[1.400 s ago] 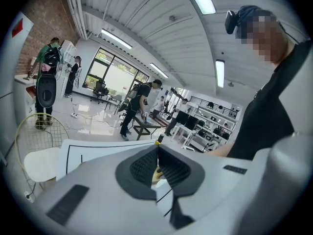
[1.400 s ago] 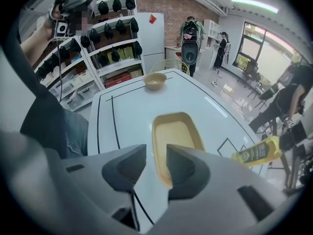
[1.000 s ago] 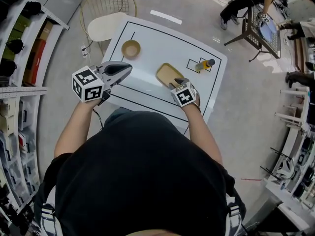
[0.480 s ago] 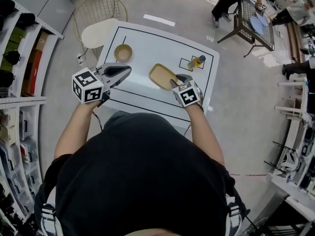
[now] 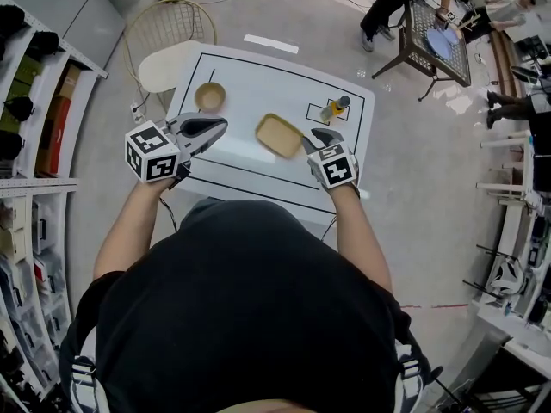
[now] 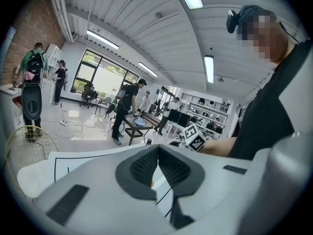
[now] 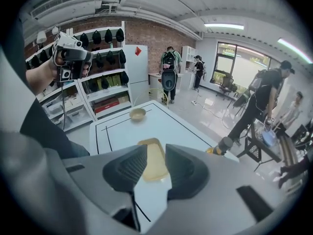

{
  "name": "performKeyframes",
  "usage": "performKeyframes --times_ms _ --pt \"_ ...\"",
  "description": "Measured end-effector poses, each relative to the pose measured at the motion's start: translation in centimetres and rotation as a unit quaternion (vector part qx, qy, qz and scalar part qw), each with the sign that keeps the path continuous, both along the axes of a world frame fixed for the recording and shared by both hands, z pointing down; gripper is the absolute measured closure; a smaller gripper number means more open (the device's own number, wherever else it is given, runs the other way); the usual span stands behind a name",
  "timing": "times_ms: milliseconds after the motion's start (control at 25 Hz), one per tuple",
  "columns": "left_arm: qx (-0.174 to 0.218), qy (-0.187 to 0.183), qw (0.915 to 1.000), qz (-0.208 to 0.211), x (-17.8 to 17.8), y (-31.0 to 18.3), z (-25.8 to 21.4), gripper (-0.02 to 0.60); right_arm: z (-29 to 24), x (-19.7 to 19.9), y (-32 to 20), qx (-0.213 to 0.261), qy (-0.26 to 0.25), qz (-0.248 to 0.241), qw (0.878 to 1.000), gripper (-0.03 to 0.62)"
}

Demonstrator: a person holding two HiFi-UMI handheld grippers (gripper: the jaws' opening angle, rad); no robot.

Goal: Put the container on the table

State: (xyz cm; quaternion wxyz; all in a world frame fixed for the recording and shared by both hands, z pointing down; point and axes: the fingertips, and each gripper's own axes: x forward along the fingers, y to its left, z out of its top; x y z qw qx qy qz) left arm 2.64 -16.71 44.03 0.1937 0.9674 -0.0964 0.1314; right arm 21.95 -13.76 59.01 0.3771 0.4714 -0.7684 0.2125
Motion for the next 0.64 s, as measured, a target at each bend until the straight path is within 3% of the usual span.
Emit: performKeyframes --times_ms 640 --pt "0.013 0.011 0.9998 0.011 0.8 2.1 -1.2 0.574 -4.7 1.1 2.9 0.060 -0.013 0.030 0.998 0.480"
